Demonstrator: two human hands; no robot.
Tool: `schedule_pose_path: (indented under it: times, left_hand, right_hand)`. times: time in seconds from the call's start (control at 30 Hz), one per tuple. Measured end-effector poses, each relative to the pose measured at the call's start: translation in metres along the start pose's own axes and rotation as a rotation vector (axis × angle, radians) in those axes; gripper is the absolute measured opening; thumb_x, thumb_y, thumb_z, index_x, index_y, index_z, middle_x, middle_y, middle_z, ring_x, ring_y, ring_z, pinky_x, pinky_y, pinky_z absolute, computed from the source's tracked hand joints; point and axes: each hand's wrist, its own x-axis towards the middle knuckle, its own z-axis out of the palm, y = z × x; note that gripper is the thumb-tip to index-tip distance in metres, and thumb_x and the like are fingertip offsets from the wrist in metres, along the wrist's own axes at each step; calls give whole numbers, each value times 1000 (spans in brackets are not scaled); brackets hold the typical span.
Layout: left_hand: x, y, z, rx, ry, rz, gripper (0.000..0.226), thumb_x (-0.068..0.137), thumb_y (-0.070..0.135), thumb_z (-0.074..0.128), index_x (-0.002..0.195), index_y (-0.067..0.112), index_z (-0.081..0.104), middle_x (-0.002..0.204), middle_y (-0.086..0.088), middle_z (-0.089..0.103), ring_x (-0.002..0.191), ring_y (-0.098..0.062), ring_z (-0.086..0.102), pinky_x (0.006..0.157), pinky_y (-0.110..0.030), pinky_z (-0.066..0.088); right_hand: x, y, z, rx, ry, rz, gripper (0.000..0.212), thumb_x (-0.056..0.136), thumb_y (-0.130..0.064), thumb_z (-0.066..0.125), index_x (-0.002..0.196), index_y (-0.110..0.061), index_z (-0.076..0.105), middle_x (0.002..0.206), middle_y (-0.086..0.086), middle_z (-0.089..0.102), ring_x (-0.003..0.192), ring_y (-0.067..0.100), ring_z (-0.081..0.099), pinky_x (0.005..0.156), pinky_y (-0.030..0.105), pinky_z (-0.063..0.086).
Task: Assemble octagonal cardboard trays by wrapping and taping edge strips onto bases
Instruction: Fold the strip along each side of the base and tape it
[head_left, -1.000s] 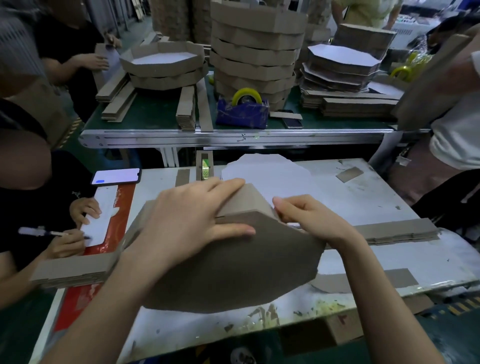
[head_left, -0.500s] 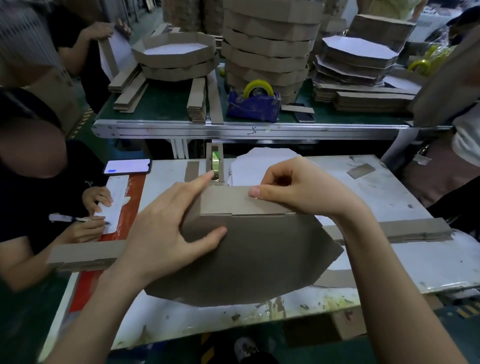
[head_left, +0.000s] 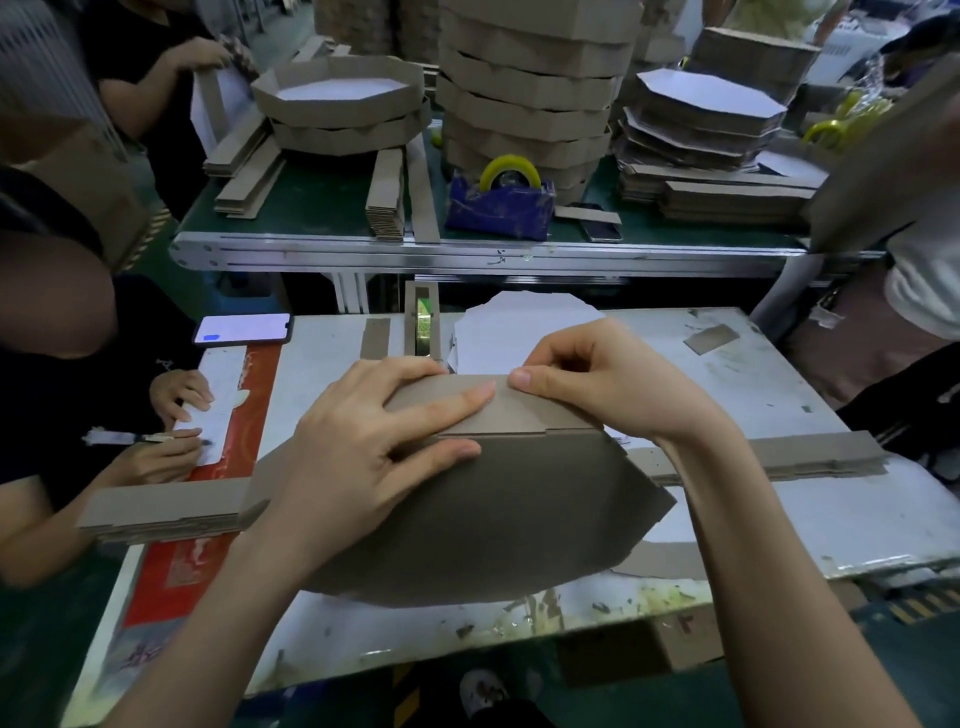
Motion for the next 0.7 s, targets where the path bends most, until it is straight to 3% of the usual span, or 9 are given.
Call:
schedule_pose_path:
  times: [0.07,0.17,0.23,0.33,0.43,0.6,0.7]
  left_hand:
    - [2,1,-1,-44,-8,-11,38,92,55,45,128,45,54,126,3,57,112,-10,47,85,-28,40]
    - [3,3,-2,-117,-22,-7,32,91,51,50,121,45,61,126,5,58,113,-14,50,87,-33,44]
    - [3,4,-3,-150,-41,19,31,91,50,51,118,43,63,127,5,57,112,-17,51,86,-33,45]
    - [0,0,-6,-133,-45,70,30,91,47,51,117,39,64,128,2,57,107,-22,53,81,-33,46]
    - [-5,-6,-12,-92,-36,75,30,91,46,53,118,39,65,130,-2,59,106,-24,53,77,-39,50]
    - [-3,-13,-24,-93,-46,-3,28,88,43,56,113,38,68,129,-1,61,109,-24,55,84,-43,49]
    - [1,-13,-25,-137,-73,-74,31,87,44,55,113,36,68,130,1,60,116,-22,53,94,-41,45]
  right_hand:
    - [-1,0,-2,-8,-21,-2,26,90,-33,71,81,-8,73,73,15,68,61,11,53,56,22,42]
    - [-3,2,-10,-25,-89,4,24,89,-34,71,77,-14,71,57,-7,59,53,4,49,52,15,38]
    - [-3,1,-14,-9,-167,3,24,86,-39,71,75,-18,71,58,-11,61,53,1,52,53,12,40]
    - [8,4,-14,53,-197,34,34,82,-52,65,87,-19,76,80,-6,73,72,5,66,65,16,51]
    - [44,22,-4,164,-17,128,24,97,-39,60,94,-20,74,90,-4,74,88,9,69,71,24,59]
    - [127,54,24,202,36,327,15,98,-21,59,91,-16,71,93,4,68,91,16,63,58,22,59]
    - [162,67,46,236,7,475,23,99,-19,58,118,-8,65,115,10,62,102,22,57,54,27,58]
